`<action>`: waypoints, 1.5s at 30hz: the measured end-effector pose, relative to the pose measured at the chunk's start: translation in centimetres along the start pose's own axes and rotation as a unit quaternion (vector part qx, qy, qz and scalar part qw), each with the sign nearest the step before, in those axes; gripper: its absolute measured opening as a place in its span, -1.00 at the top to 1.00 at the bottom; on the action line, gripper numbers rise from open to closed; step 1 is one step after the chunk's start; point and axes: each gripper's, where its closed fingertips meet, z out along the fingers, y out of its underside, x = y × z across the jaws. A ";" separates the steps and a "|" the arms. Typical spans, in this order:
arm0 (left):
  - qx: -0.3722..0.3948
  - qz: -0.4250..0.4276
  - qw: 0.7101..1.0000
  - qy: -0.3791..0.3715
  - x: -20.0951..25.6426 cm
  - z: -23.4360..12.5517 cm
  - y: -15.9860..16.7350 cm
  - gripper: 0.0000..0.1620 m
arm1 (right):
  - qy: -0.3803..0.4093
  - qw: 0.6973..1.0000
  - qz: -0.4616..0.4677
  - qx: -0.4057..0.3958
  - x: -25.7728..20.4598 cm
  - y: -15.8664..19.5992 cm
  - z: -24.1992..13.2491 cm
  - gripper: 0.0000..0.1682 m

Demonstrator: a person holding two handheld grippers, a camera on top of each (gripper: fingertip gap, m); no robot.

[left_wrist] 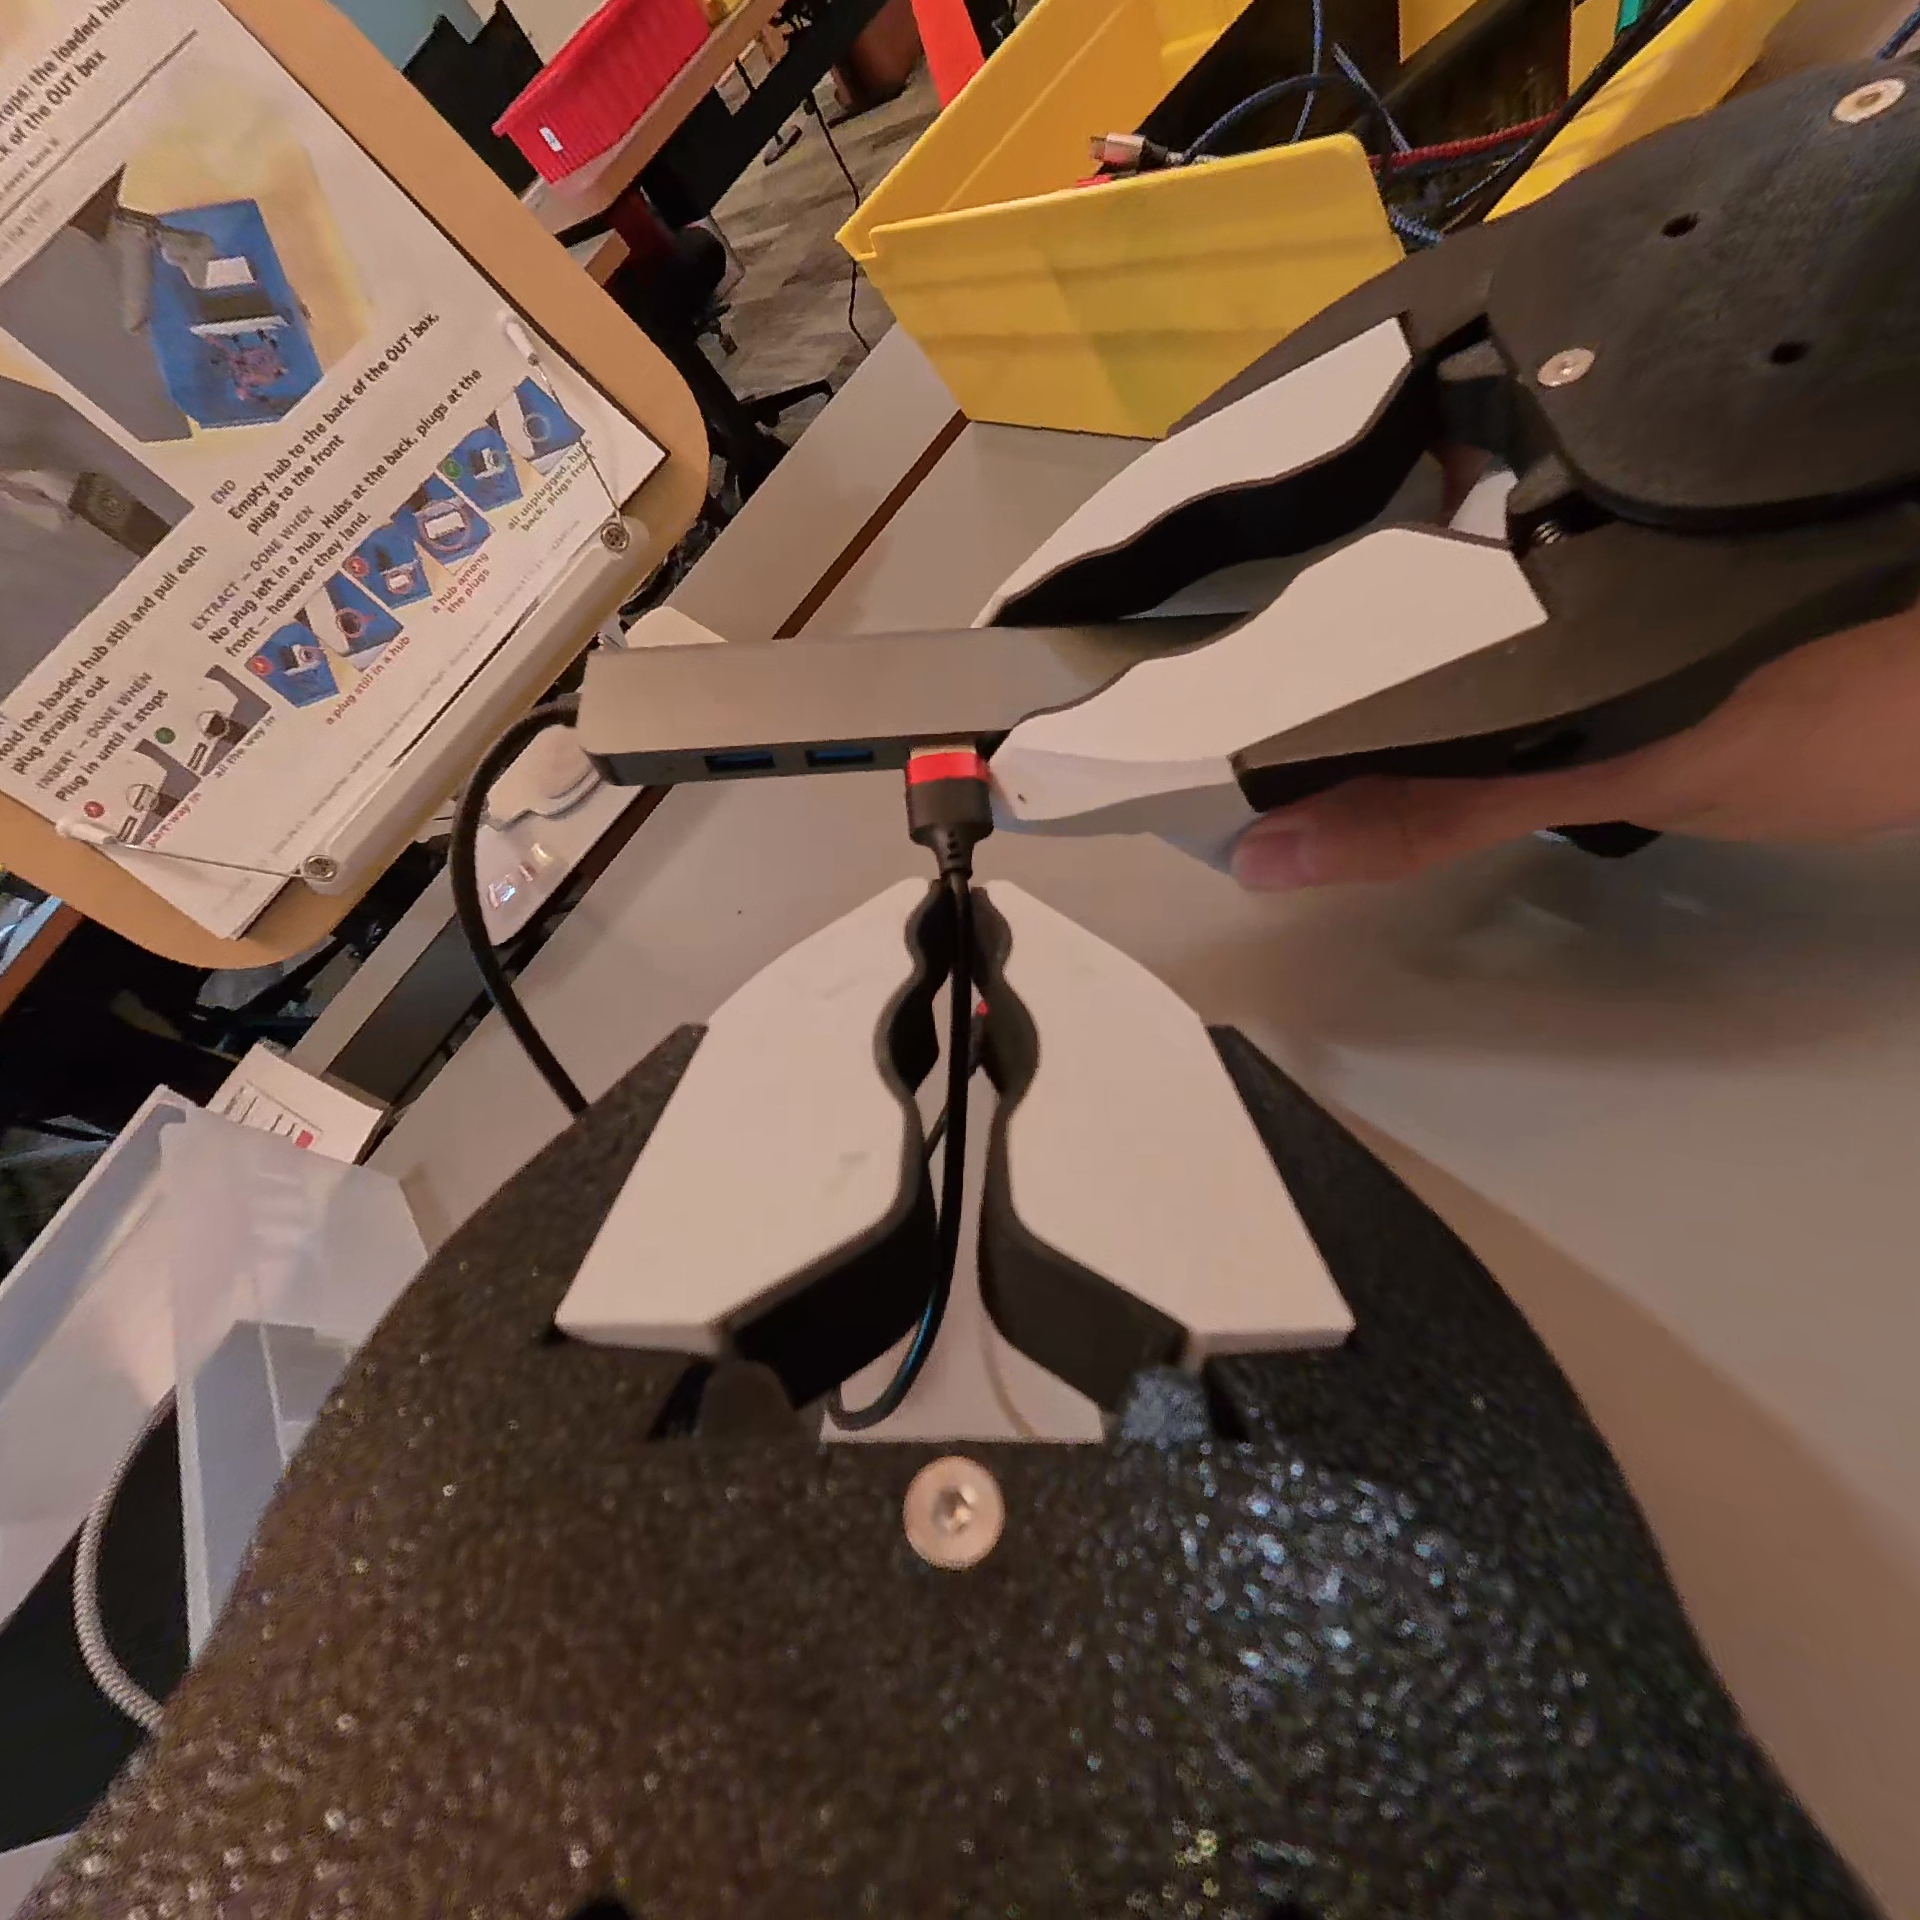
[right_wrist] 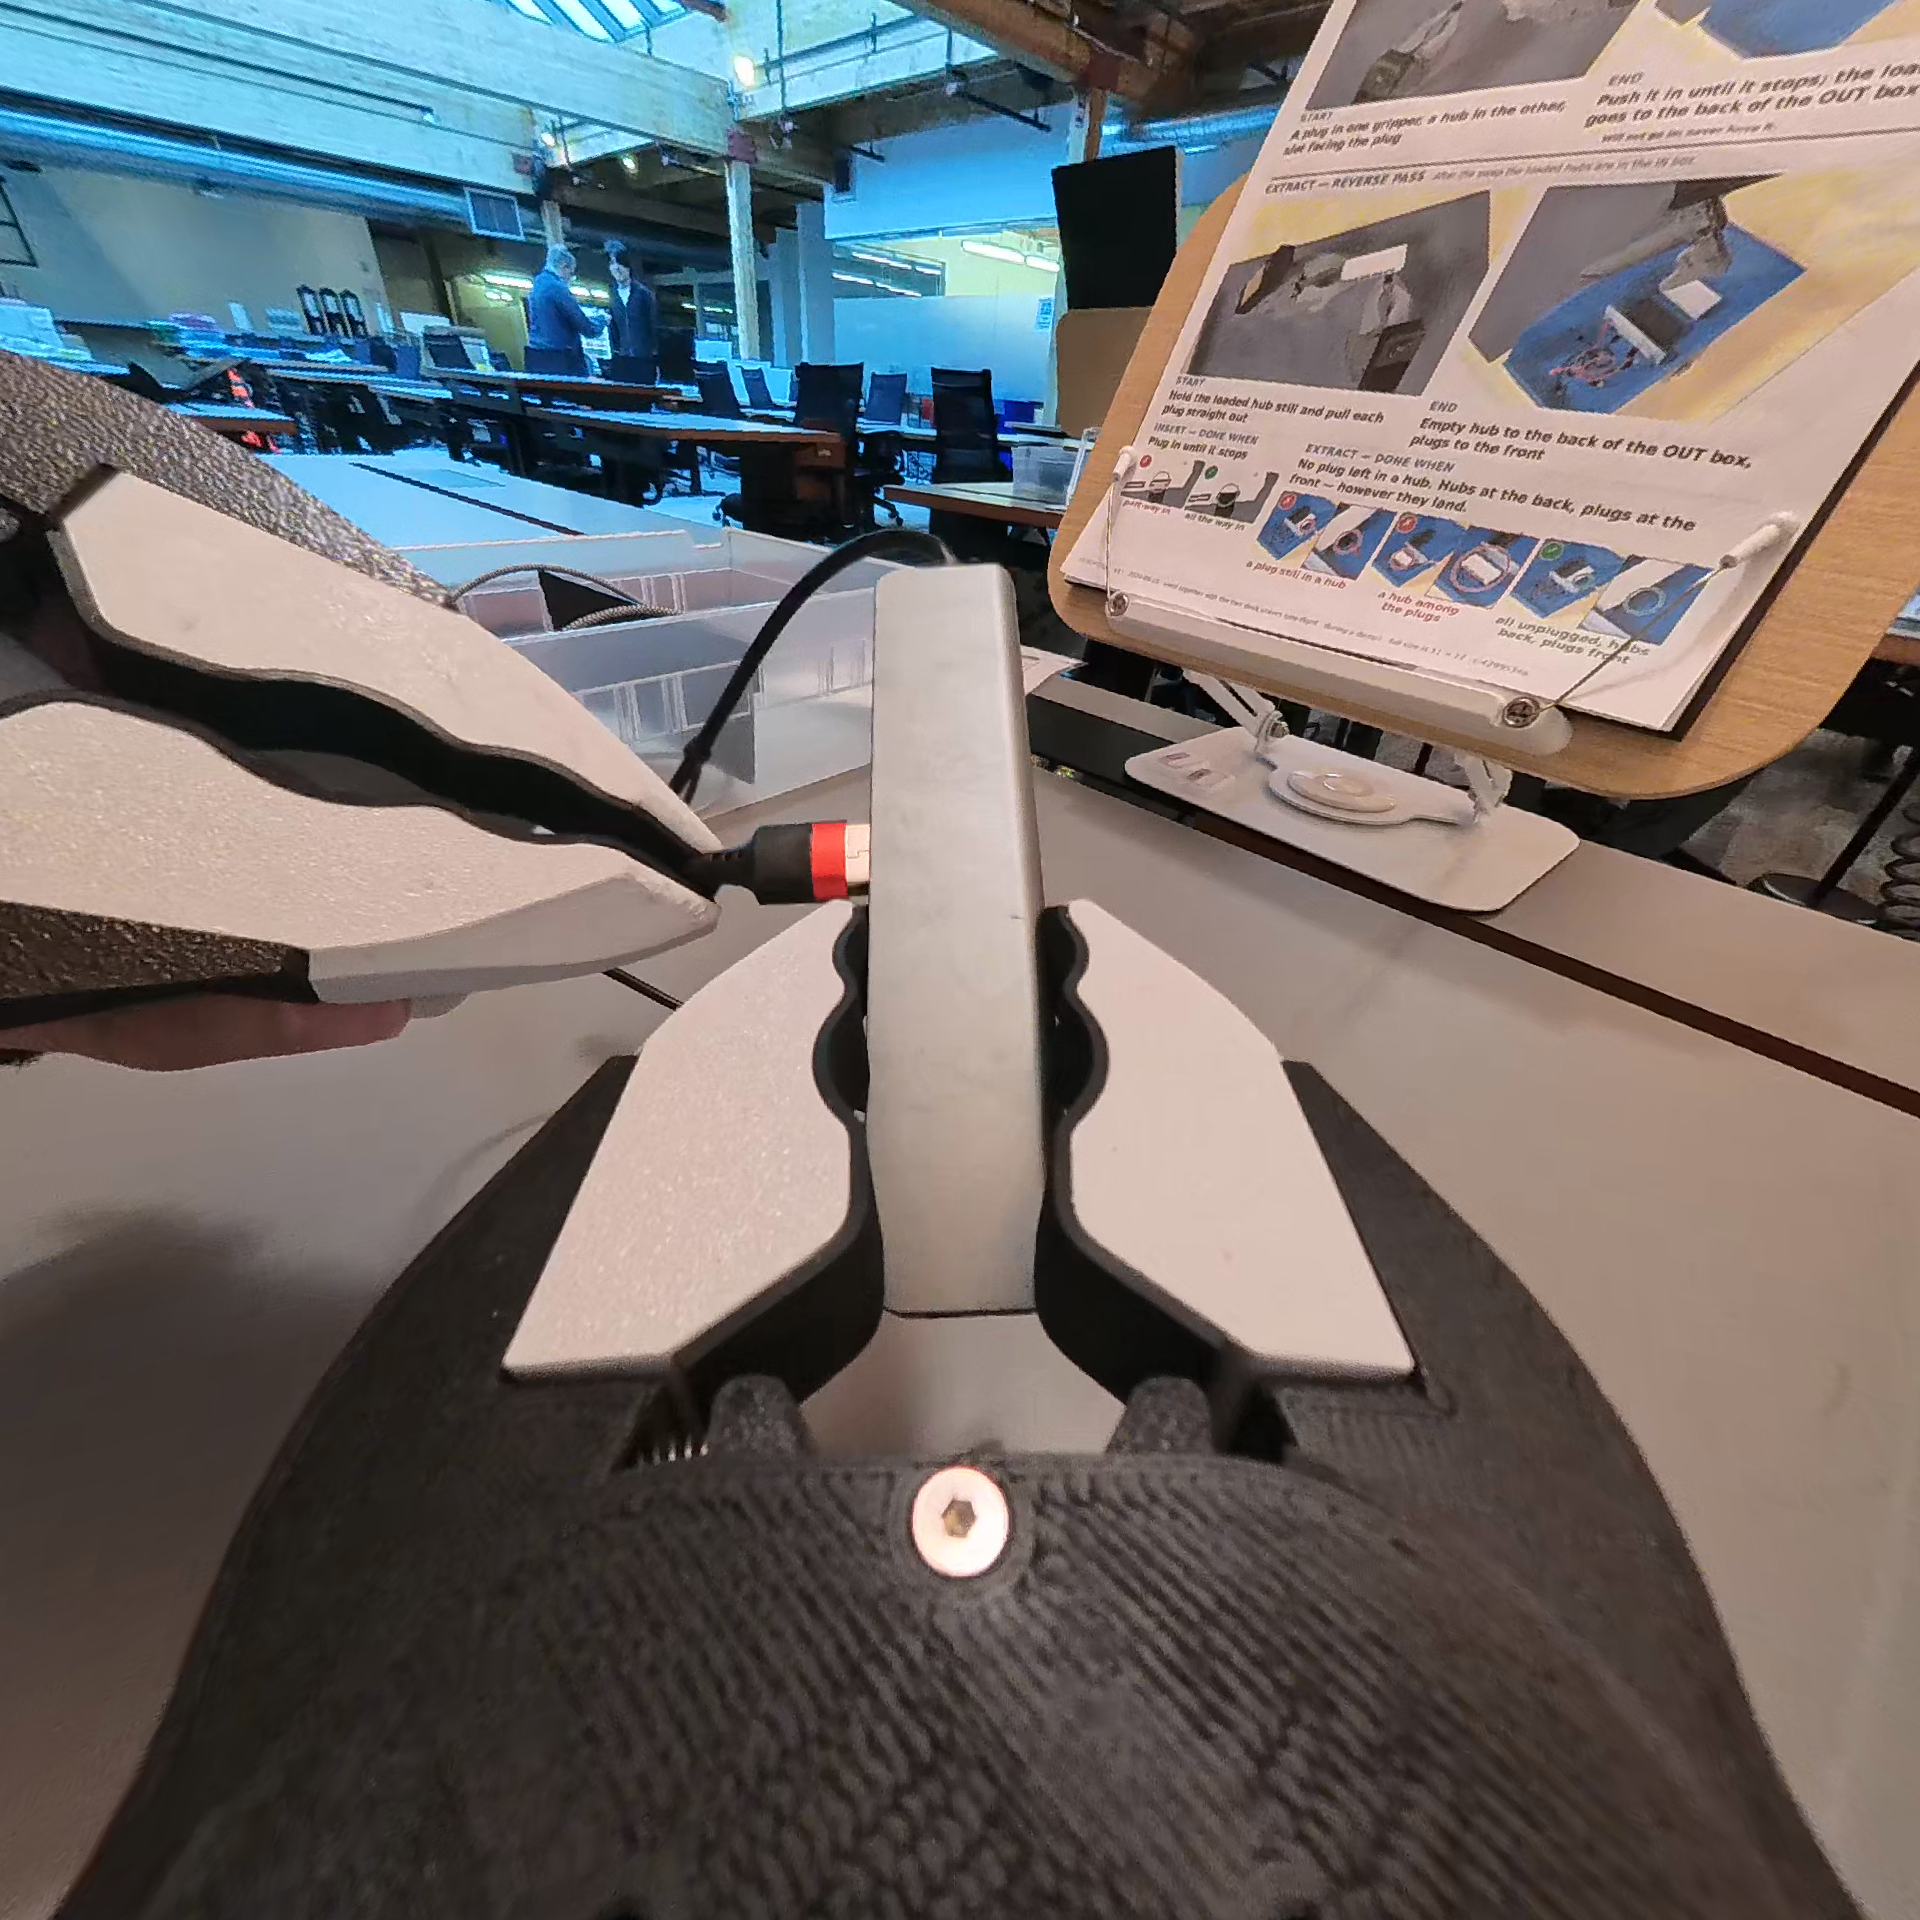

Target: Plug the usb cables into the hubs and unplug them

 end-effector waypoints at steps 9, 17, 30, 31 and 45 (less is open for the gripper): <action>0.002 -0.004 1.000 0.001 -0.5 0.2 0.2 0.98 | -0.004 1.000 0.006 0.004 0.0 -0.2 0.0 0.62; 0.019 0.009 1.000 0.002 -0.2 0.0 -0.4 0.97 | -0.010 1.000 0.020 0.006 0.0 -0.2 0.0 0.62; 0.111 0.019 0.994 0.003 0.0 -0.7 -1.7 0.89 | -0.044 0.995 0.083 0.036 -0.4 -0.9 -0.2 0.62; 0.112 0.019 0.993 0.004 0.1 -0.7 -1.7 0.87 | -0.044 0.995 0.084 0.037 -0.3 -0.9 -0.2 0.62; 0.122 0.040 0.992 -0.019 -0.3 -1.0 -2.2 0.93 | -0.055 0.994 0.089 0.040 -0.8 -1.0 -0.1 0.62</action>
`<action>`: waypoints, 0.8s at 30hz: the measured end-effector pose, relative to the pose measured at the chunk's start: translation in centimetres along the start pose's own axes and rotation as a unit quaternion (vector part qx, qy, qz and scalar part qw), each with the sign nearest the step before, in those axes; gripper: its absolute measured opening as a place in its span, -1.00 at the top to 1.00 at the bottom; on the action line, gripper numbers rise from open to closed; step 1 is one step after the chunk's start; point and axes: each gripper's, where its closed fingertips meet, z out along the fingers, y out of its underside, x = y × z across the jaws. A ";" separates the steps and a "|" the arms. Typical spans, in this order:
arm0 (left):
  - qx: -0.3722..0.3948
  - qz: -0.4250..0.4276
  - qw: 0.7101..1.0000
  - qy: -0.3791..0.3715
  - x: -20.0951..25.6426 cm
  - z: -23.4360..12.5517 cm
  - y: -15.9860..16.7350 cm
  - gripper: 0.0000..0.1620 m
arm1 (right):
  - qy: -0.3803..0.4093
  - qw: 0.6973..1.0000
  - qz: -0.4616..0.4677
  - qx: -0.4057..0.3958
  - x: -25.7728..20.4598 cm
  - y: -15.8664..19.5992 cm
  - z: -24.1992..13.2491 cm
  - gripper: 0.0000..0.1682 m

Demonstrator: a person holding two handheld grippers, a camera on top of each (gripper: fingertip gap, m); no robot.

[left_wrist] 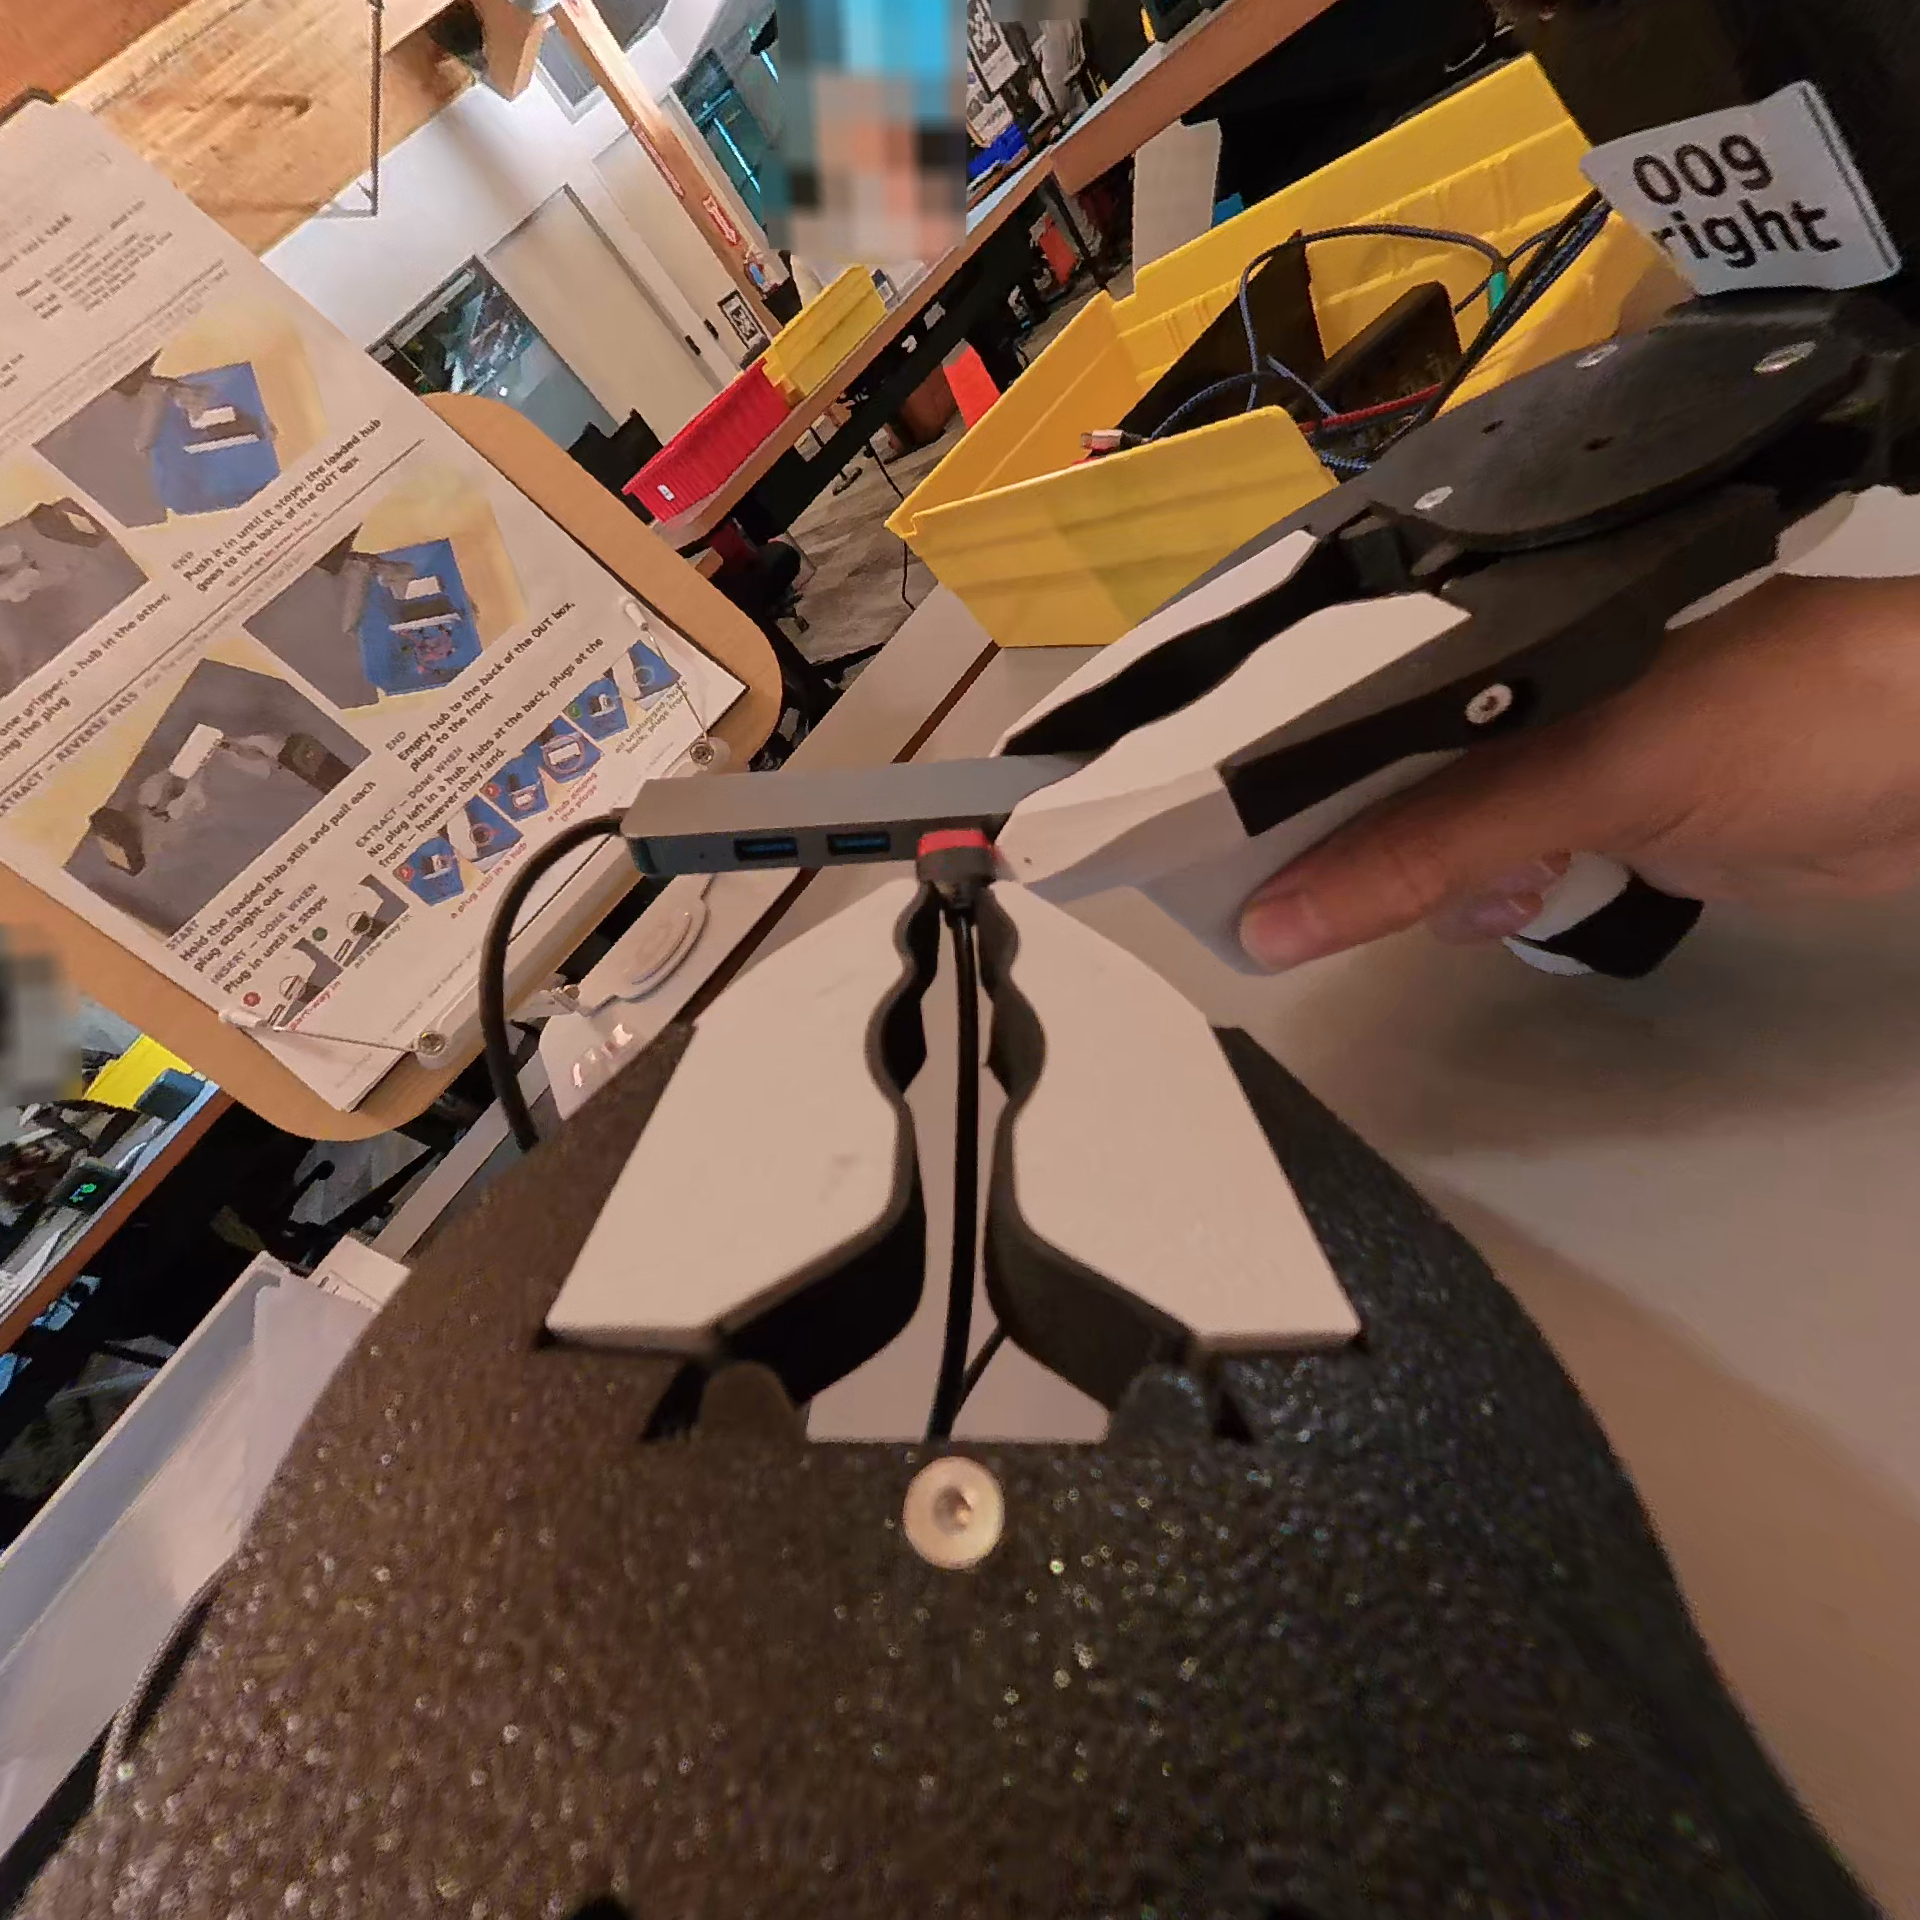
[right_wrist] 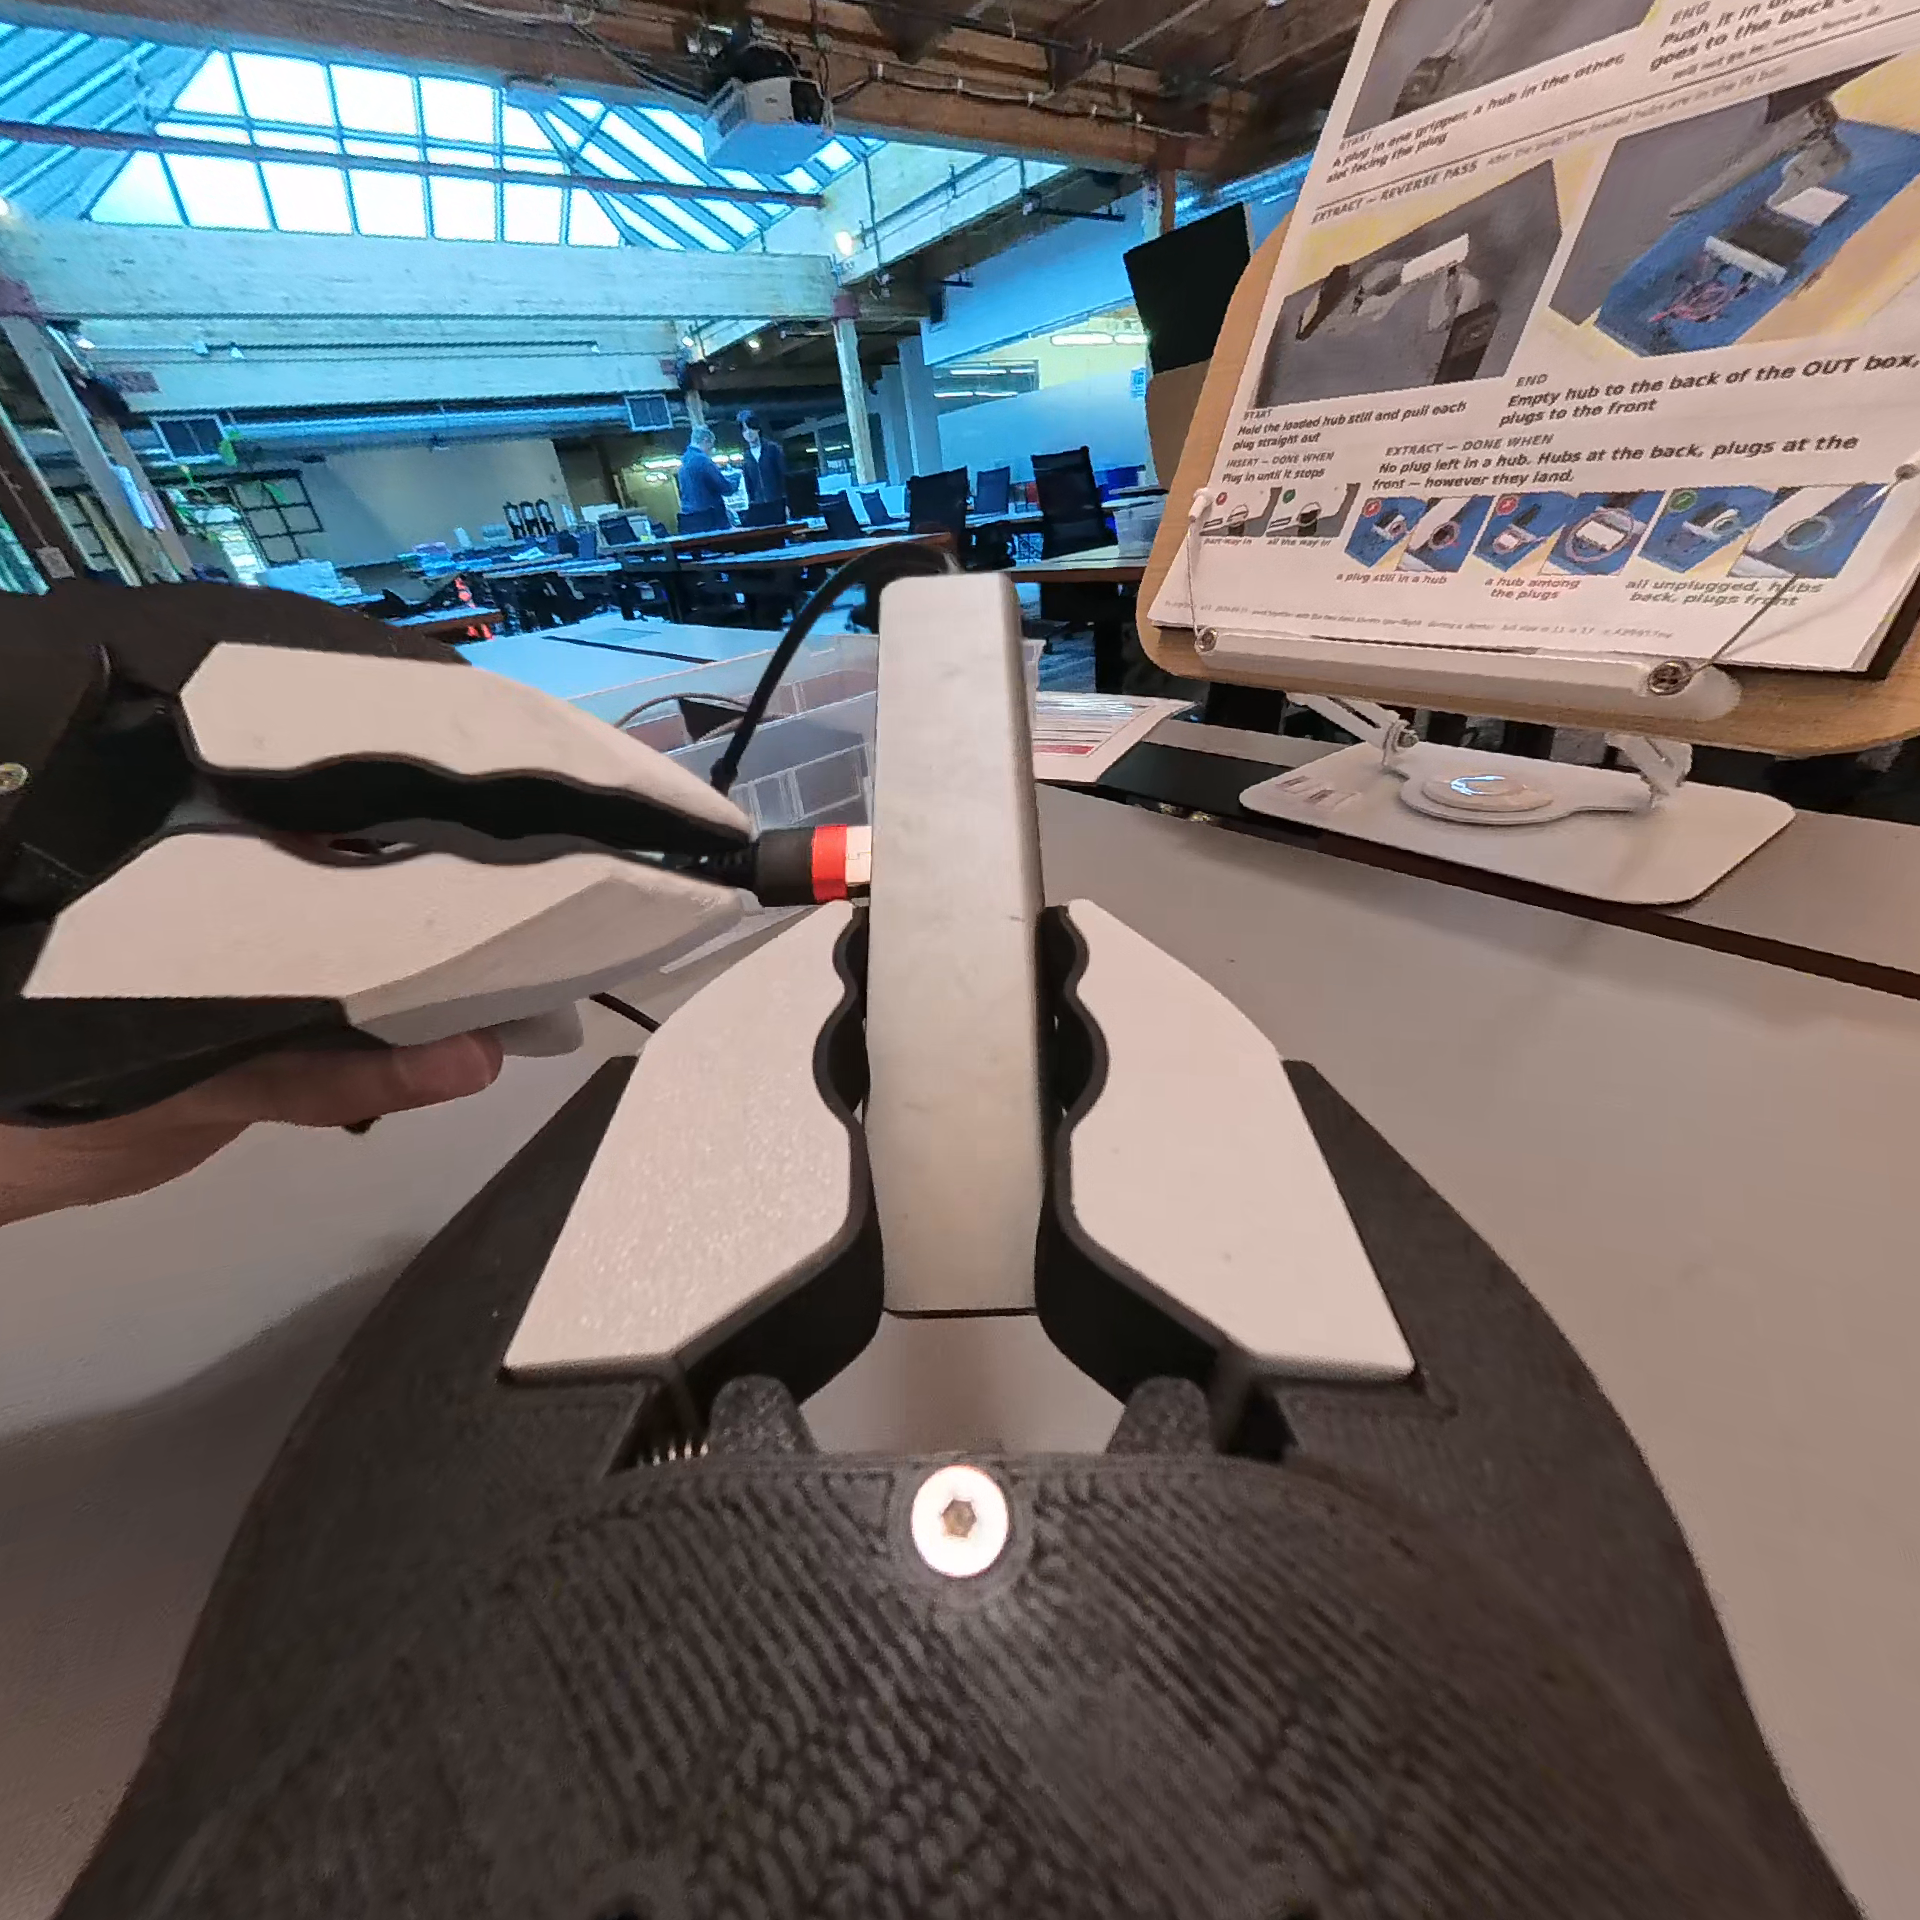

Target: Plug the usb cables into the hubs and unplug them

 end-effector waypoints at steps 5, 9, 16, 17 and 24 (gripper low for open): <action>0.003 -0.011 1.000 -0.001 -0.1 -0.1 -0.1 0.94 | -0.005 1.000 -0.002 0.007 -0.2 -0.2 -0.1 0.62; -0.010 0.003 1.000 0.000 0.1 0.0 0.2 0.94 | 0.001 1.000 -0.028 -0.001 -0.1 0.0 -0.3 0.62; -0.021 0.008 1.000 0.003 0.1 0.2 0.5 0.94 | 0.015 0.999 -0.048 -0.016 0.0 0.3 -0.4 0.62; -0.026 0.014 1.000 0.005 0.2 0.2 0.6 0.94 | 0.017 0.998 -0.051 -0.022 0.1 0.4 -0.4 0.62; -0.028 0.023 0.999 0.021 0.3 0.9 0.4 0.94 | 0.027 0.998 -0.036 -0.032 0.8 0.7 -0.7 0.62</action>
